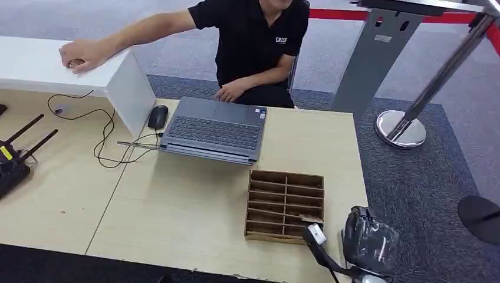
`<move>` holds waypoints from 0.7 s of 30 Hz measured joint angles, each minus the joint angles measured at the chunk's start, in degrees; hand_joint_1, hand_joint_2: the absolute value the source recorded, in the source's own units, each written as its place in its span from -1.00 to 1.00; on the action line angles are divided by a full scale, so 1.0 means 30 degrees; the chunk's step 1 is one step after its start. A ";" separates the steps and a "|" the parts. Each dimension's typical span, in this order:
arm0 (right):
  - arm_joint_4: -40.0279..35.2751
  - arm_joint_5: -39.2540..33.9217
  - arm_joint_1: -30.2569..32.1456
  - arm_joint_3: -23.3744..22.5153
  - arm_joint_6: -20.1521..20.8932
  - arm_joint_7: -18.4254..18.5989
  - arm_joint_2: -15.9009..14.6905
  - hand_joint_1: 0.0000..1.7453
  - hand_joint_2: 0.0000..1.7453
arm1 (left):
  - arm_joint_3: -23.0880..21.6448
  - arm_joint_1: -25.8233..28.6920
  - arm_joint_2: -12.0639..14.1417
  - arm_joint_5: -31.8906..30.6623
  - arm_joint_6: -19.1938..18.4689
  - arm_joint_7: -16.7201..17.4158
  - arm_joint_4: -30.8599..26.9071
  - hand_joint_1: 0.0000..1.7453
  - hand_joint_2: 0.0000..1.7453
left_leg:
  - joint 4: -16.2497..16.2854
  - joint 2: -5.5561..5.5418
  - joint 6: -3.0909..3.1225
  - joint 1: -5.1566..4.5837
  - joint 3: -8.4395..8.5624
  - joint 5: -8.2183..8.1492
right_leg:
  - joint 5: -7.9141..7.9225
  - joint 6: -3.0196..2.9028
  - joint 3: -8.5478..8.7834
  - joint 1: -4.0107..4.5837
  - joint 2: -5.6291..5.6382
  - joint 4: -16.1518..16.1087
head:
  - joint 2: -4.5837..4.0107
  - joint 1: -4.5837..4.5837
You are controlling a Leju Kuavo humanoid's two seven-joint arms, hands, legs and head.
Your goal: Pass the card to the sensor for recognition and then transmit it.
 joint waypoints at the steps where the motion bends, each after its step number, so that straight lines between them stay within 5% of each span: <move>1: 0.0095 0.0000 0.0020 -0.0066 0.0000 0.0000 0.0000 1.00 1.00 | 0.0008 0.0000 0.0000 -0.0015 0.0000 0.0007 0.0000 -1.00 1.00 | 0.0000 0.0000 0.0000 0.0000 -0.0001 0.0000 | 0.0000 0.0000 0.0001 0.0000 0.0000 0.0000 | 0.0000 0.0000; 21: 0.1239 -0.0051 0.0774 -0.1166 -0.0007 0.0000 0.0058 1.00 1.00 | 0.0423 0.0091 -0.0102 -0.0262 0.0000 0.0466 0.0000 -1.00 1.00 | 0.0000 0.0001 -0.0001 -0.0001 0.0000 -0.0001 | 0.0000 0.0000 -0.0001 -0.0001 0.0000 -0.0002 | 0.0000 0.0000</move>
